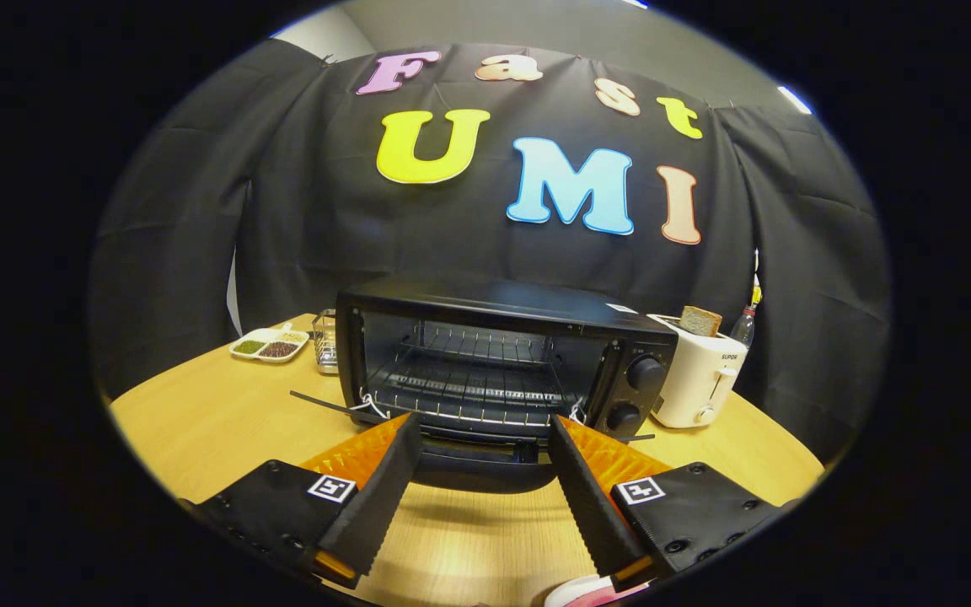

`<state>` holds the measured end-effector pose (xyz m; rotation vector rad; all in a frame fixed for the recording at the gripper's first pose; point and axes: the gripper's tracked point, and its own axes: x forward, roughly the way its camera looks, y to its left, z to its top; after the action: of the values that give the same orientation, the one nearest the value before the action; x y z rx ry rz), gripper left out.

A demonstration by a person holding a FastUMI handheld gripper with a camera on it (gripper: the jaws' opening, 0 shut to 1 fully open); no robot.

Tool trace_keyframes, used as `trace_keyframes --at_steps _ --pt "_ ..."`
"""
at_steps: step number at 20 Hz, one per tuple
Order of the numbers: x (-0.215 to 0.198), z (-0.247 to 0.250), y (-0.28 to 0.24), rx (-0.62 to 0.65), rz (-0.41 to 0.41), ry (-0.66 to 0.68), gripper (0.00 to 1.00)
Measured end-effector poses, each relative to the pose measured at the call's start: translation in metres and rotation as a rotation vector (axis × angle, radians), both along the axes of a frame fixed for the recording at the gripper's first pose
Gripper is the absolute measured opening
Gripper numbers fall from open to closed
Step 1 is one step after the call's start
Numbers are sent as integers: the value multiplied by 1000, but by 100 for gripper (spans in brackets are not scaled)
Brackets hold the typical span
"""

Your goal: Open the toaster oven, put the food inside, and close the toaster oven door.

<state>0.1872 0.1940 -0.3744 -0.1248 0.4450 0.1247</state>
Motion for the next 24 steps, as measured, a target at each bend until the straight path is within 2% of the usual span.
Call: trace_keyframes --at_steps 7,11,18,24 --pt "-36 -33 3 -117 74 130 95" --pt "-64 -3 7 -72 75 127 97" --pt "-120 45 -42 72 -49 166 97" --pt "-145 43 -118 178 -135 265 97"
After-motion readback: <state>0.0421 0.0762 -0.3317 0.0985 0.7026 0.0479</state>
